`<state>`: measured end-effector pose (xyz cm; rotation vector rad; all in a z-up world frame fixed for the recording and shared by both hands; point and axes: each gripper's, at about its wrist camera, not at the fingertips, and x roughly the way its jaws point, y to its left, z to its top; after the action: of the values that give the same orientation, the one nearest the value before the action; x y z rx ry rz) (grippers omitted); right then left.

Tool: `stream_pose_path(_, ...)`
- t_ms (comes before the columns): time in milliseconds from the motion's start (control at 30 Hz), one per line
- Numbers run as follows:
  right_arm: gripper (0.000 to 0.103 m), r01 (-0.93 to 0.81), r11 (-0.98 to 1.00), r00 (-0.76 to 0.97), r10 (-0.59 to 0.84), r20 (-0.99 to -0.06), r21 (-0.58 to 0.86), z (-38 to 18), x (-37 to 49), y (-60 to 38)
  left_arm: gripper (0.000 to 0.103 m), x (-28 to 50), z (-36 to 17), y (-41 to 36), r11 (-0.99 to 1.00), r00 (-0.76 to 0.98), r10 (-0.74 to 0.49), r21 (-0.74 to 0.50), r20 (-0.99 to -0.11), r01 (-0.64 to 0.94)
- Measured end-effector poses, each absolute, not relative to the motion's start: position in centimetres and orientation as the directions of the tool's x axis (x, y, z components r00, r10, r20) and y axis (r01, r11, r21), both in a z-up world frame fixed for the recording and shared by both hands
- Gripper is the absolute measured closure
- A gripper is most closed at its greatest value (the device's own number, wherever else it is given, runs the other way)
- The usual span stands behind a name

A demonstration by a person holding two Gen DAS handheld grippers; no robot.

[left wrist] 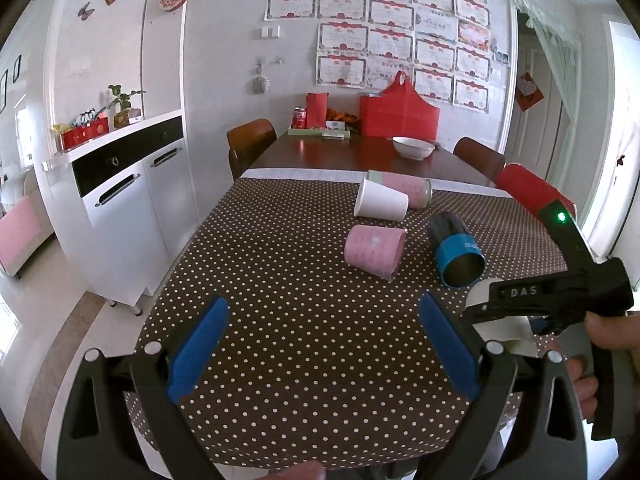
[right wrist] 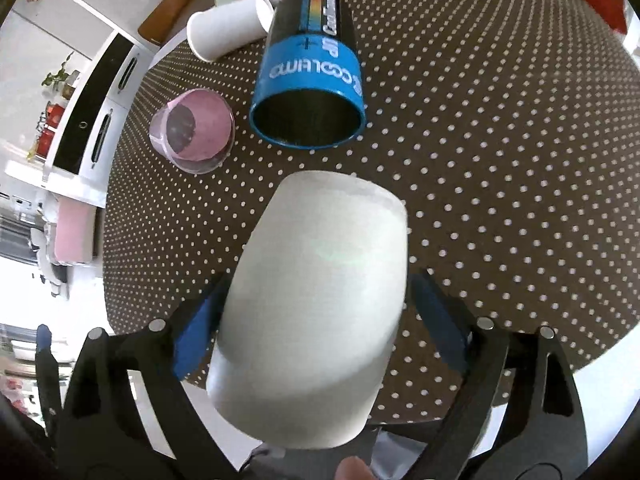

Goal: Flip cup upside down
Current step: 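Rotate the right gripper to turn the cream cup rim-down, then lower the inverted cream cup onto the tablecloth with the right gripper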

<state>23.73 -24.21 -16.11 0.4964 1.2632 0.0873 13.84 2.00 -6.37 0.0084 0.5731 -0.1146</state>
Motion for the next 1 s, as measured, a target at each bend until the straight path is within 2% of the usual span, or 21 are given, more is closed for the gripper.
stream_pose_path(100,0.021,0.197,0.902,0.326,0.31,-0.893,0.385,-15.9,24.3,-23.7,0.008,13.8,-6.3,2.1,0.994,0.834,-0.105,-0.025,-0.541,0.109)
stream_pose_path(300,0.022,0.173,0.882,0.385,0.348,-0.855,0.437,-15.3,22.9,-24.9,0.008,13.7,-6.2,2.1,0.994,0.836,-0.102,-0.023,-0.539,0.107)
stream_pose_path(500,0.022,0.082,0.887,0.566,0.333,-0.754,0.454,-12.3,21.1,-24.9,0.008,13.3,-5.7,2.0,0.994,0.84,-0.106,-0.024,-0.532,0.11)
stream_pose_path(667,0.022,-0.002,0.952,0.772,0.195,-0.604,0.305,-11.0,18.8,-22.7,0.008,12.8,-5.0,2.0,0.995,0.848,-0.096,-0.021,-0.521,0.101)
stream_pose_path(833,0.022,0.023,0.994,0.903,0.025,-0.428,0.107,-12.7,17.4,-19.5,0.008,12.6,-4.9,2.1,0.996,0.852,-0.082,-0.018,-0.517,0.085)
stream_pose_path(1000,0.021,0.12,0.993,0.917,-0.116,-0.381,-0.012,-15.0,18.3,-17.7,0.008,12.9,-5.2,2.5,0.997,0.847,-0.071,-0.021,-0.526,0.07)
